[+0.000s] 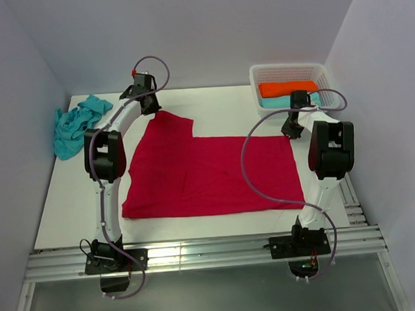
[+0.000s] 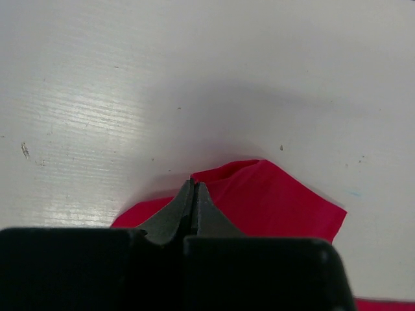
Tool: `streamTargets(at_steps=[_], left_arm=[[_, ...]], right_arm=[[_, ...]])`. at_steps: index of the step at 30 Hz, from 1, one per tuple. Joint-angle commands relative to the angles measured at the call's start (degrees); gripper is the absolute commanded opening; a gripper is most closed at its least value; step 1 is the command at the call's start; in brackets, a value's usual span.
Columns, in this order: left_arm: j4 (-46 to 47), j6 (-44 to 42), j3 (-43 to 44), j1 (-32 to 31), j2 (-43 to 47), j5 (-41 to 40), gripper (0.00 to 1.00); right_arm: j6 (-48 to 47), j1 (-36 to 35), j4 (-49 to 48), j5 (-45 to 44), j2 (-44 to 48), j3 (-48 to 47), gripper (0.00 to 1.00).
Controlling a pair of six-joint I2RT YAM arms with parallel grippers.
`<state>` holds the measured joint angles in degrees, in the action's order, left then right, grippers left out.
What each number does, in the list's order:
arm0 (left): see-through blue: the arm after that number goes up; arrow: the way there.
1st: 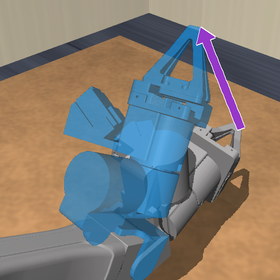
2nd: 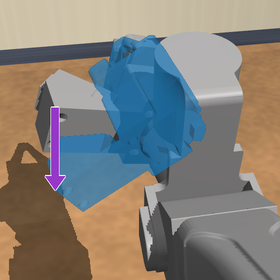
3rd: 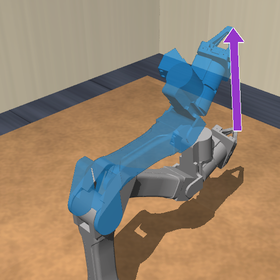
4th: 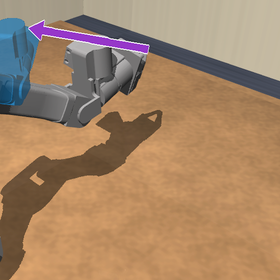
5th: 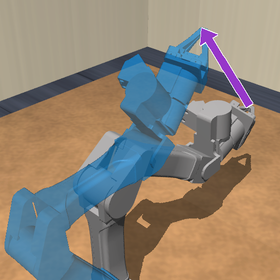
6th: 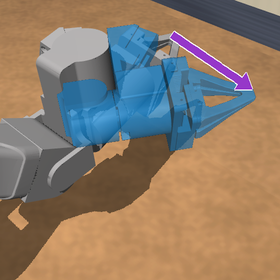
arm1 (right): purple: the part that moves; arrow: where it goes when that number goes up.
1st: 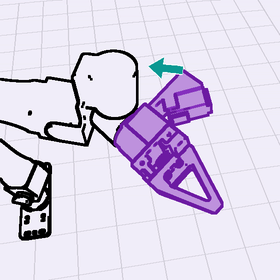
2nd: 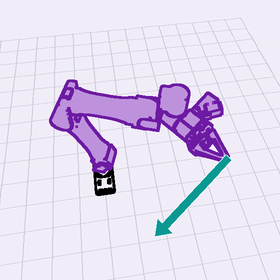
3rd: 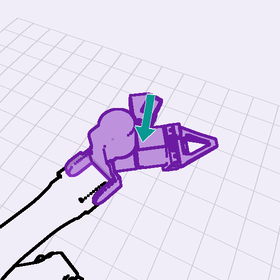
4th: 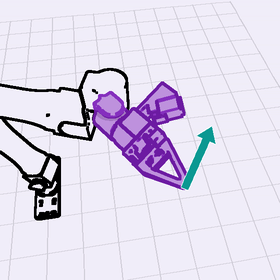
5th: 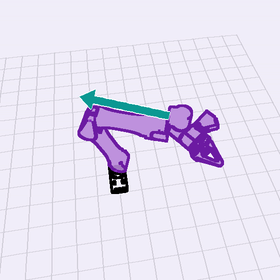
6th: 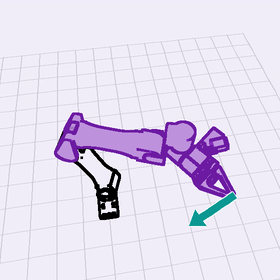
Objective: Roll the t-shirts
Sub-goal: Fold the tshirt
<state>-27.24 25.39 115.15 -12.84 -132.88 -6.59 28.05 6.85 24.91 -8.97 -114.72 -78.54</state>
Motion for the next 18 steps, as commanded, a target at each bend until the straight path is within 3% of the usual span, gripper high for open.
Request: streamTargets(at_steps=[1,3,7,10,13,18], left_arm=[[1.23,0.63,-0.37,-0.25,3.85,1.23,0.0],[1.23,0.54,-0.54,-0.25,4.21,1.14,0.0],[1.4,0.19,-1.16,-0.25,5.52,1.4,0.0],[1.49,-0.07,-2.12,-0.17,6.49,1.4,0.0],[2.28,0.19,-4.14,-0.17,8.51,1.67,0.0],[2.99,1.77,-7.66,0.62,12.38,2.63,0.01]], right_arm=[[-0.72,-0.61,0.76,-1.49,0.11,-0.91,0.29],[-0.89,-0.87,1.2,-1.48,-0.16,-1.09,0.29],[-0.55,-1.14,1.64,-1.84,-0.24,-1.44,0.12],[-0.11,-1.14,0.94,-1.93,0.46,-1.18,0.1],[0.33,-1.14,0.84,-1.84,0.46,-1.78,0.0],[1.13,-1.14,1.02,-2.19,1.33,-1.27,0.0]])
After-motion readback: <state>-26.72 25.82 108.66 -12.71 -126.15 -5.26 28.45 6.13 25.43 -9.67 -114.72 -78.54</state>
